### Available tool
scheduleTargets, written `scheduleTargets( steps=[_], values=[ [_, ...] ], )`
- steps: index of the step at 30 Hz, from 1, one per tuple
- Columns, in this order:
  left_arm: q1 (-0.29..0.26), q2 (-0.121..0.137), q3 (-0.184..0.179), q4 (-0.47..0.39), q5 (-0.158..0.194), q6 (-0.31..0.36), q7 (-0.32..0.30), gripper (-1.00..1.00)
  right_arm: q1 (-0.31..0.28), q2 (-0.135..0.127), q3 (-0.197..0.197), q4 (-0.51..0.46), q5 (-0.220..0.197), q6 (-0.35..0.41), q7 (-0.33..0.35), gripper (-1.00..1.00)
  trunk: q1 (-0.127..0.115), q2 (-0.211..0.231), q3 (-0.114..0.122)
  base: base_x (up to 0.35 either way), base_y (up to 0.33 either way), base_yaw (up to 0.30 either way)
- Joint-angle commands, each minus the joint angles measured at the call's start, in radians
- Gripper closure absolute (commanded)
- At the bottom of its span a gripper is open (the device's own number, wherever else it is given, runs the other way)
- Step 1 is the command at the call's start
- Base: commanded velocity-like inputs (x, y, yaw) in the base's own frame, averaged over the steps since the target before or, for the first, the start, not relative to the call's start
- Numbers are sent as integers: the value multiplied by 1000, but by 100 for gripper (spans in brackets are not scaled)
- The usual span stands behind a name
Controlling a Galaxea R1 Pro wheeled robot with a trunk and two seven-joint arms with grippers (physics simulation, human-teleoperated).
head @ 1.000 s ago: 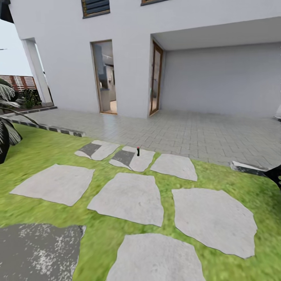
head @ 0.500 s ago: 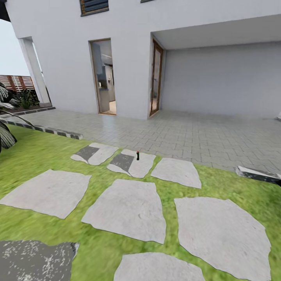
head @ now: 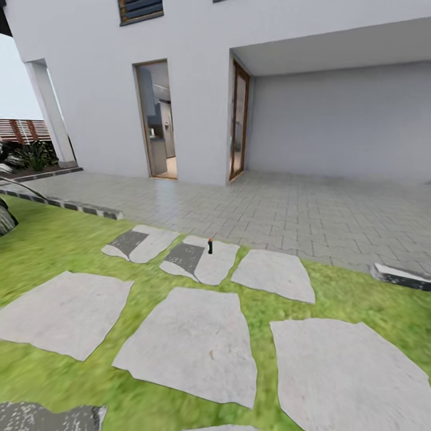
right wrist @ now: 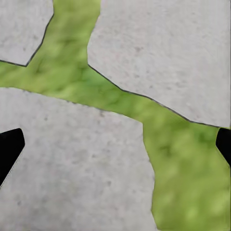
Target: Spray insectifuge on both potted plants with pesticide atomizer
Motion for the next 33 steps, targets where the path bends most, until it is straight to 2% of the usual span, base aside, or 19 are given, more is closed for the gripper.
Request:
scheduleTargets(
  steps=[1, 33],
  values=[
    [0, 0, 2, 1, 0, -3, 0, -100, 0, 0, -1, 0, 0, -2, 0, -100, 0, 0, -1, 339, -76, 0],
    [0, 0, 2, 1, 0, -3, 0, -100, 0, 0, -2, 0, 0, -3, -2, -100, 0, 0, -1, 339, -80, 0]
  ],
)
